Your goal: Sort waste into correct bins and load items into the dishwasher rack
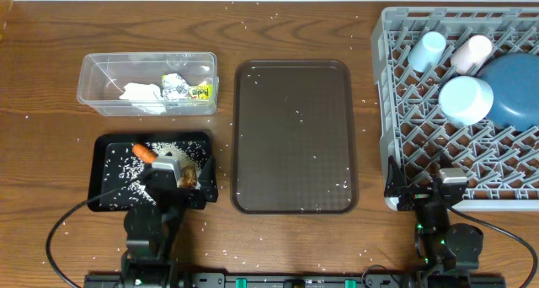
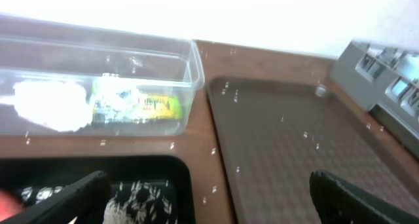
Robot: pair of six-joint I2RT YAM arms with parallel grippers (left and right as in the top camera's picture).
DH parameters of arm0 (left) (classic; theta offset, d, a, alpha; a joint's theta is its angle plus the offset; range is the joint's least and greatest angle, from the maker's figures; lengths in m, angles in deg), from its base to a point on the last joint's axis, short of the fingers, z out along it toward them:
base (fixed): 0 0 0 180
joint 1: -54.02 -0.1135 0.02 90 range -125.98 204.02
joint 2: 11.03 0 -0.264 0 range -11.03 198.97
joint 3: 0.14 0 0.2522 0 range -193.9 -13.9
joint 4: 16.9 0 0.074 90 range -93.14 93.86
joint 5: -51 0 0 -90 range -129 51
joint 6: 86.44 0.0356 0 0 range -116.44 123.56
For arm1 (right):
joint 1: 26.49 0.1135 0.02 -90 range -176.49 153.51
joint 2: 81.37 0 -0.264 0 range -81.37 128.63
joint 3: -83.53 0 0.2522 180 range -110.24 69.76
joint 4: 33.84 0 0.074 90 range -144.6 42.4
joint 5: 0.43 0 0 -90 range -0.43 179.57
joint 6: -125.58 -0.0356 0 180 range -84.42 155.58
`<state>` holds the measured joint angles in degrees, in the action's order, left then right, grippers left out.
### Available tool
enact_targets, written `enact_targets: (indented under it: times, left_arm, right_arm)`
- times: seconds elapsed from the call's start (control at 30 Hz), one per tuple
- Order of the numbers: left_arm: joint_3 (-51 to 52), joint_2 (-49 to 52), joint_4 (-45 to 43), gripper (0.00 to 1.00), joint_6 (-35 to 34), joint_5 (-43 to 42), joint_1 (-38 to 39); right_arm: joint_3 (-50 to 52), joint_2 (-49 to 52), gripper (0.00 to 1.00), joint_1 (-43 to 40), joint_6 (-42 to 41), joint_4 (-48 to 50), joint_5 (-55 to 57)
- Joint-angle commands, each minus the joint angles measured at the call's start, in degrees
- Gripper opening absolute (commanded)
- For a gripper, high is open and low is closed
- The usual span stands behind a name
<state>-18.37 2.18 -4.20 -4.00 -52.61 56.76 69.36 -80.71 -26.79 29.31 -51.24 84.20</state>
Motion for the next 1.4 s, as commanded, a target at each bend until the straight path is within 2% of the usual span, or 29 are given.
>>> enact_targets:
  times: [0.0,0.1,0.27,0.47,0.63,1.0,1.37]
  left_arm:
    - [3.56,-3.43,-3.48,0.98,-0.94,-0.74,0.13]
    - [4.24,-4.92,-4.31,0.98,-0.94,-0.02,0.07]
    - [4.24,-6.14,-3.87,0.98,-0.92,5.73,0.07]
    - [4.24,-10.67,4.85,0.98,-0.9,10.62,0.07]
    - [4.24,-13.16,4.9,0.98,-0.83,10.73,0.04]
    - [4.24,-13.14,4.92,0.98,-0.66,10.67,-3.28]
    - [4.24,-12.98,4.92,0.98,-0.66,10.67,-3.32]
  right_arm:
    - [0.09,-0.37,0.99,-0.28,0.74,-0.24,0.39]
    - [0.09,-0.37,0.99,-0.28,0.74,-0.24,0.42]
    - [0.09,-0.37,0.99,-0.28,0.76,-0.24,0.39]
    - [0.09,-0.37,0.99,-0.28,0.74,-0.24,0.39]
    - [0.09,-0.37,0.99,-0.28,0.74,-0.24,0.39]
    - [0.09,-0.37,0.99,-0.28,0.76,-0.24,0.39]
    - [0.09,-0.37,0.99,-0.28,0.74,-0.24,0.42]
